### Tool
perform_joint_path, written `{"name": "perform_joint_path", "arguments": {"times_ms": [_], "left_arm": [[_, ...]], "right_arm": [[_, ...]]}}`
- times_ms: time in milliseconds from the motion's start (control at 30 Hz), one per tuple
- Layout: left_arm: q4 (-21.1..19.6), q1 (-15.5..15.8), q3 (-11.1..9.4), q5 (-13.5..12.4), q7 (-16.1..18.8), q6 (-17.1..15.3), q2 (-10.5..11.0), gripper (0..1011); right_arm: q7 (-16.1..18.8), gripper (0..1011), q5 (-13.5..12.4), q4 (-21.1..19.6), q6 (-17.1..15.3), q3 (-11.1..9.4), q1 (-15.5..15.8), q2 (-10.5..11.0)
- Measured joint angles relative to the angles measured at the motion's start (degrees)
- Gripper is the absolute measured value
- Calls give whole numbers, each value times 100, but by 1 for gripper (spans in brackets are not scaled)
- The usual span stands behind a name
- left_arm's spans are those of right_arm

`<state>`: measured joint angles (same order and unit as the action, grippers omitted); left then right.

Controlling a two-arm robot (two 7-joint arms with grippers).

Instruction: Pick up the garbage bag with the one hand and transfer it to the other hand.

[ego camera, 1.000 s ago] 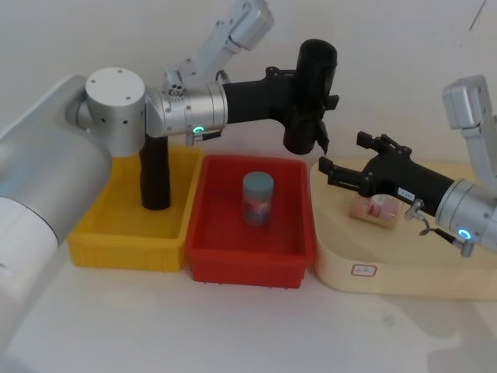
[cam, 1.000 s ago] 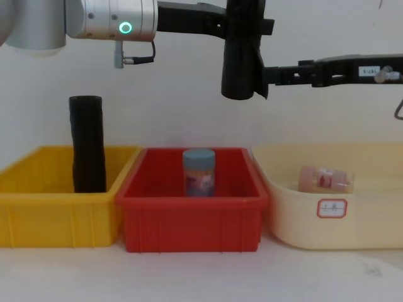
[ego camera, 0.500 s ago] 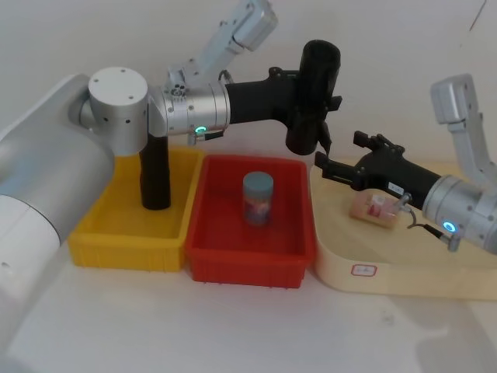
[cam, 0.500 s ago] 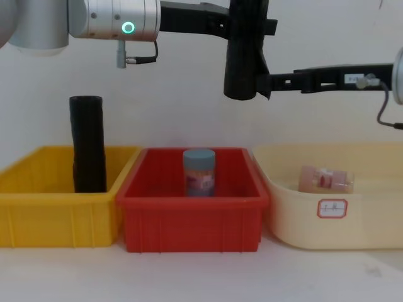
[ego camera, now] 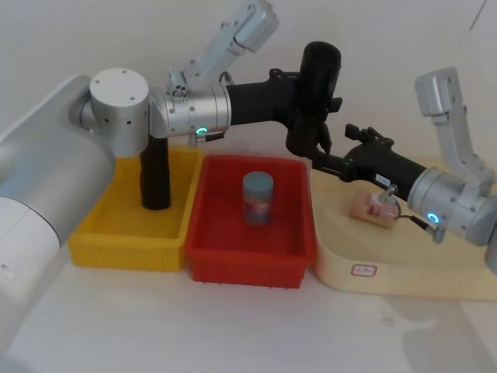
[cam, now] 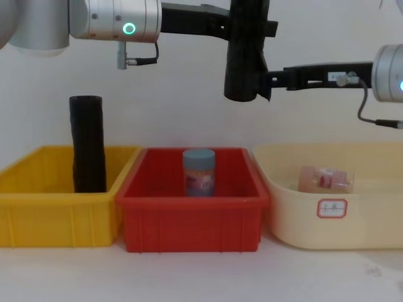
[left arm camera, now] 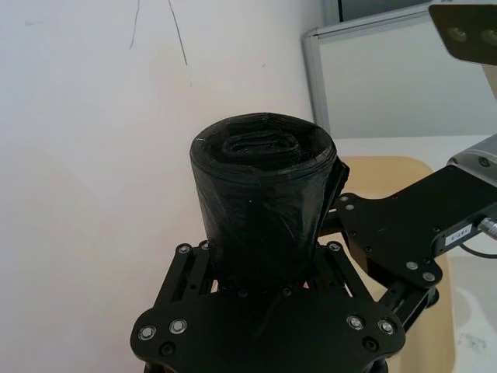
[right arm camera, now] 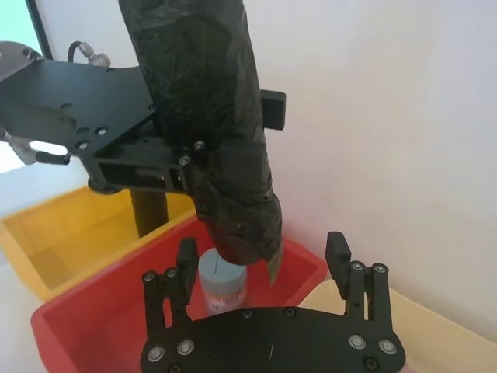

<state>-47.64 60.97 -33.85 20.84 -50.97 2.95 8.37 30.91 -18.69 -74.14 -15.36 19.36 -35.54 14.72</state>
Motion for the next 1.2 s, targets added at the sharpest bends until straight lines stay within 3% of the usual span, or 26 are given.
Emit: {"name": "perform_joint_path", "arguments": {"times_ms": [633, 1200], "left_arm": [[-20, -9, -11, 7, 20, -22, 8, 448], [-34, -31, -5, 51, 151, -105, -1, 448]], "right_arm": [[-168, 1001, -112, 436, 167, 94, -289, -315], [-187, 1001, -216, 733, 318, 177, -472, -465]]}}
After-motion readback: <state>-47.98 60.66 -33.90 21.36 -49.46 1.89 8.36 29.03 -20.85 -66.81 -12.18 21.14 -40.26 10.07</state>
